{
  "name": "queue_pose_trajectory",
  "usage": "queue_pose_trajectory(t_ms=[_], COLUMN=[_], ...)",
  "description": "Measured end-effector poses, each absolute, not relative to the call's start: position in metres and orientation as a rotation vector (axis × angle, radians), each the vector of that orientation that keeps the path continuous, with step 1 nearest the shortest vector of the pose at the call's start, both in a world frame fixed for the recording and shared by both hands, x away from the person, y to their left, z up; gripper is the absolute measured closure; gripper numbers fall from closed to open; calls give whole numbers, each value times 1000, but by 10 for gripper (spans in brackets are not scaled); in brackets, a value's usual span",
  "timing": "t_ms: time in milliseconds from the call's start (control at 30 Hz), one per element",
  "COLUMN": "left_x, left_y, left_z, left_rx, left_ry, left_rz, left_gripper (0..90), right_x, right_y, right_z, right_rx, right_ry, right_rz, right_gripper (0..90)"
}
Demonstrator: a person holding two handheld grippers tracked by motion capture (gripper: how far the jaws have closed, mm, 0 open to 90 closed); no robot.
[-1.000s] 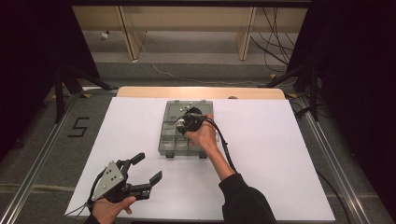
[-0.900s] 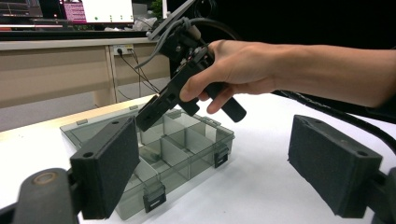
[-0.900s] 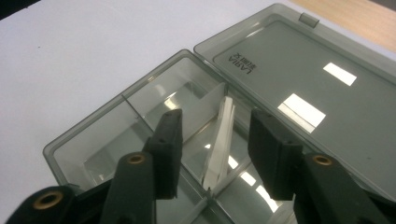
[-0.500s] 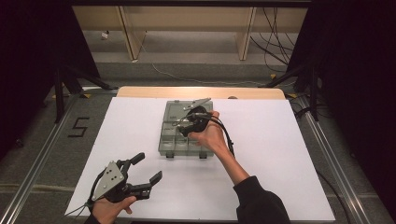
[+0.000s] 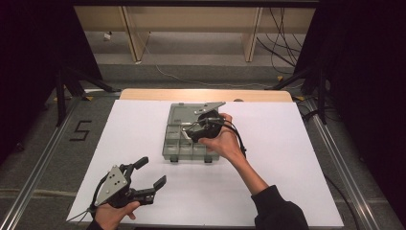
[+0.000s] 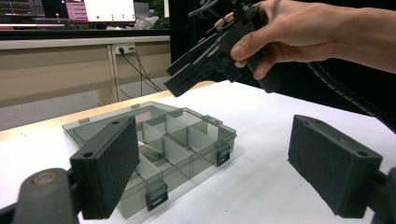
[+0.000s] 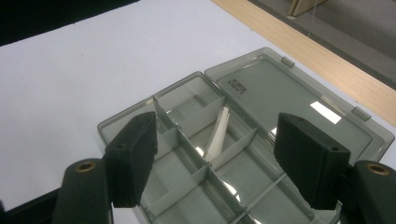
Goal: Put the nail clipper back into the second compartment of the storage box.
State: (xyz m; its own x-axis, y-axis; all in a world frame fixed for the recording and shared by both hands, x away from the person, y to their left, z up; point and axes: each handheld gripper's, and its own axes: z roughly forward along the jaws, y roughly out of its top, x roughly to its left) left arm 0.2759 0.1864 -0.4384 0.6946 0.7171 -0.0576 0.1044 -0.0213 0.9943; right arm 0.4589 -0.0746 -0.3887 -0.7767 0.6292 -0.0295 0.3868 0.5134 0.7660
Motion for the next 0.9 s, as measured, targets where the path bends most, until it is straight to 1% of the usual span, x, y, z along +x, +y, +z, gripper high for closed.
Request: queue_pose_trajectory(t_ms=[133,200,300,333,600,633,900], left_x=[275,276,276,276,278,280,279], left_y=[186,186,186,186,187,188,187], left_z=[-439,-439,-439,-439,-438,-438,-438], left_rx=[1543,1542,1541,1540,1542,1549,1545], left_ry=[706,703,698,699,670,653,661], left_rz=[538,550,553,553,577,598,587], left_gripper=[160,160,160,160,163,163,160], right_x=[454,448,442,439,430,430,421], right_y=[-79,-81,-81,-82,-86,-87,-98], right_z=[-386,-382,-380,-378,-373,-373,-370], right_rx=[828,817,818,786,765,763,765], right_ry=[2435,2436,2434,2432,2426,2423,2400], right_rz=[1145,1158,1169,1175,1196,1198,1235], right_gripper=[292,268,264,251,247,245,225])
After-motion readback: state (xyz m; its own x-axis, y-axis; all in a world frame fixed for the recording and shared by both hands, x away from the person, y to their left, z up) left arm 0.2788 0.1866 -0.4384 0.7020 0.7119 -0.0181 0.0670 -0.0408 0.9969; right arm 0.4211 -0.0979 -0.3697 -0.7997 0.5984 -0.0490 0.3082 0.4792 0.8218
